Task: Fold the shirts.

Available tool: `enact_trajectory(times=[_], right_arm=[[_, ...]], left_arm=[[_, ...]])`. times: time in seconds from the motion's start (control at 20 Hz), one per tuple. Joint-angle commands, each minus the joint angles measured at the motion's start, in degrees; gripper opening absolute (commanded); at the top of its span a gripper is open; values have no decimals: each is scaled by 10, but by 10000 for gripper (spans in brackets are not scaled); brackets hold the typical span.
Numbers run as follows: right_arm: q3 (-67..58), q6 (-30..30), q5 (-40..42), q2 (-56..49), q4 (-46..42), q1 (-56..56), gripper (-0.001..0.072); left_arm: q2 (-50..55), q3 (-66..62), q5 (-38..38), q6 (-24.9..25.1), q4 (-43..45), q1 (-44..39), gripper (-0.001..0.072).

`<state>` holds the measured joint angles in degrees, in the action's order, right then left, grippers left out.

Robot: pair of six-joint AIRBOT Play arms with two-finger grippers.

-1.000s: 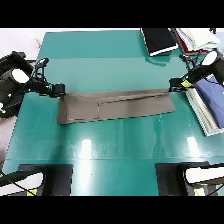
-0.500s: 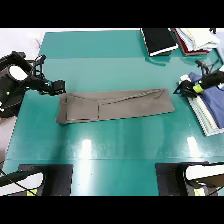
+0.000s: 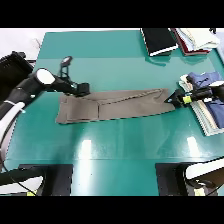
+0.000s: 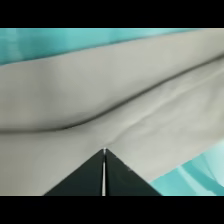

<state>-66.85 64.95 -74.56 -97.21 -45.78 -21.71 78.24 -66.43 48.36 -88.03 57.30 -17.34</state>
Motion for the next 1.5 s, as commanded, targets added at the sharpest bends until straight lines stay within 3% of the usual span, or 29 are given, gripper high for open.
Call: enact_trajectory(times=[0.0, 0.2, 0.45, 0.8, 1.0, 1.2, 1.35, 1.4, 1.45], right_arm=[[-14, -33, 19, -3, 27, 37, 44], [-95, -31, -33, 71, 28, 50, 18], [-188, 28, -35, 175, 28, 123, 18], [-267, 78, -19, 205, 28, 263, 19], [-270, 82, 27, 205, 28, 341, 19], [-271, 77, 110, 172, 63, 452, 19], [-280, 13, 216, 98, 141, 562, 20], [-302, -5, 247, 64, 149, 596, 72], [-338, -16, 266, 27, 141, 627, 282]], left_arm=[[56, -19, -48, -5, -37, -64, 23], [158, -111, -44, -4, -37, -118, 23], [266, -205, -20, -5, -39, -151, 23], [286, -222, -46, -21, -40, -150, 23], [268, -301, 43, -20, -18, -94, 23], [162, -368, 83, -20, 33, 16, 23], [65, -402, 95, -19, 70, 98, 24], [33, -405, 94, -19, 87, 121, 24], [7, -405, 93, -19, 105, 138, 24]])
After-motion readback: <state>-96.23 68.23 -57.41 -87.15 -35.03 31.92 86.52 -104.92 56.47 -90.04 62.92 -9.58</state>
